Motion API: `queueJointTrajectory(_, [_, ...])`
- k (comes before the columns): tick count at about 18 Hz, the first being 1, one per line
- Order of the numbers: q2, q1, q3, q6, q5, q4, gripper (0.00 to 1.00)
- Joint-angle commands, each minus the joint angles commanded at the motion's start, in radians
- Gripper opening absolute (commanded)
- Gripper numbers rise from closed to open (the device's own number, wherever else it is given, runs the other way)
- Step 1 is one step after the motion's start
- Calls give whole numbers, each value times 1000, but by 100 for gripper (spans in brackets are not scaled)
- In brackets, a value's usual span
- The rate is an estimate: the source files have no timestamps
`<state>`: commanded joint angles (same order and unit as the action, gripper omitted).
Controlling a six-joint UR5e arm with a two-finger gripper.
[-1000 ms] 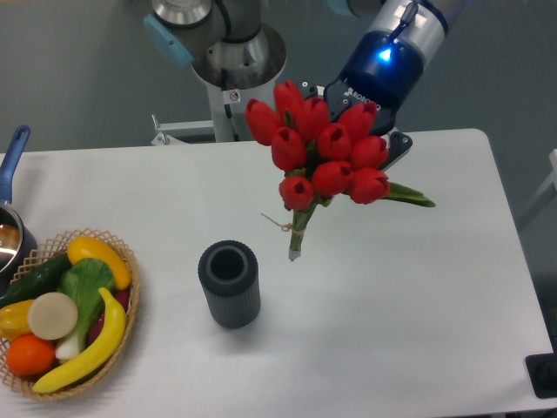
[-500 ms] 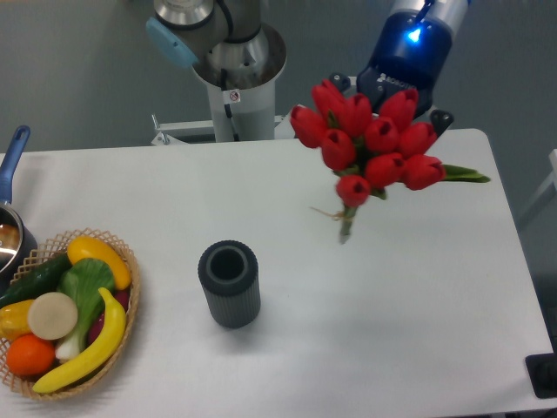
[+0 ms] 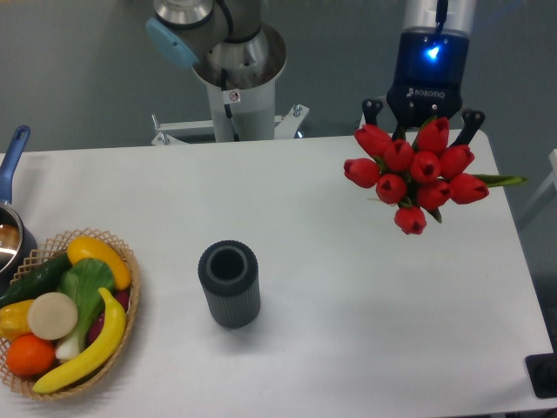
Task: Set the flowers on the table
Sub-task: 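Carry the red tulip bouquet in the gripper away from the black vase, then lower the held tulips down onto the table surface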
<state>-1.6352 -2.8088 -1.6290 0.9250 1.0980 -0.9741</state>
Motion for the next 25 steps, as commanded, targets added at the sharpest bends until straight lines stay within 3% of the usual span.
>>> queueJointTrajectory(10, [-60, 9, -95, 141, 241, 0, 48])
queueJointTrajectory(20, [-210, 97, -75, 205, 563, 11, 48])
queueJointTrajectory(25, [-279, 106, -57, 218, 592, 12, 48])
